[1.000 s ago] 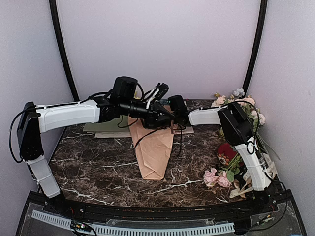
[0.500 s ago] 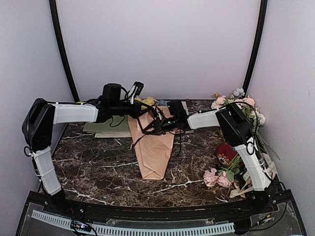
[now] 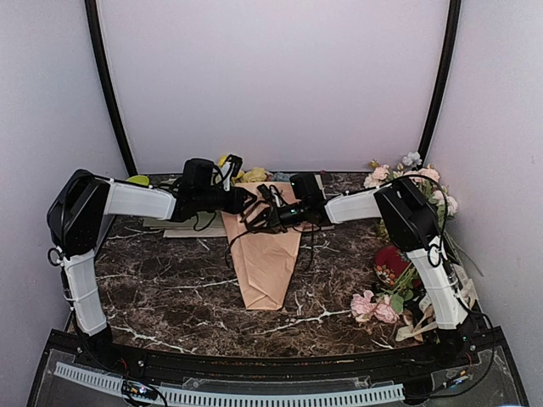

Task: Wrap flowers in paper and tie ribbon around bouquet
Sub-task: Place the left side of the ribbon on the folded bouquet.

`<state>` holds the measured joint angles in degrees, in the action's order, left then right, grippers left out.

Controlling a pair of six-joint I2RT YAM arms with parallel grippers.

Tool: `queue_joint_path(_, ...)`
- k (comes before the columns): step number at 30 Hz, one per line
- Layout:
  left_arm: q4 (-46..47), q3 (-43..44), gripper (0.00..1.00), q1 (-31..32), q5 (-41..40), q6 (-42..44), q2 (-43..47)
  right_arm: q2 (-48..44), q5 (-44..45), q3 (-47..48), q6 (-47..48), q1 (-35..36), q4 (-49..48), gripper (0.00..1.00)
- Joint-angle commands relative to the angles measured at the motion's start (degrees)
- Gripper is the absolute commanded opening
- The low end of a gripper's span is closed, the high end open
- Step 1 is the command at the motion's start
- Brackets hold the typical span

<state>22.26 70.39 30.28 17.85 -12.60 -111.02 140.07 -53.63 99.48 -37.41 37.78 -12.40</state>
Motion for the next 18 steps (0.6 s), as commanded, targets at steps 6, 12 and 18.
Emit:
queue_joint_path(6,-22.81,10.73,0.78,-0.63,-8.79,11.98,4.16,-3.02,0.5,-0.41,0.8,0.46,-0.56,0.0)
queue_joint_path(12,-27.15,9.87,0.71,-1.44,-13.65,9.5,7.67,-2.96,0.15,-0.08,1.56,0.45,-0.08,0.0)
queue_joint_path(18,-22.9,4.78,0.36,-2.88,-7.55,-3.4,7.05,-2.83,0.12,0.16,2.69,0.5,1.45,0.0)
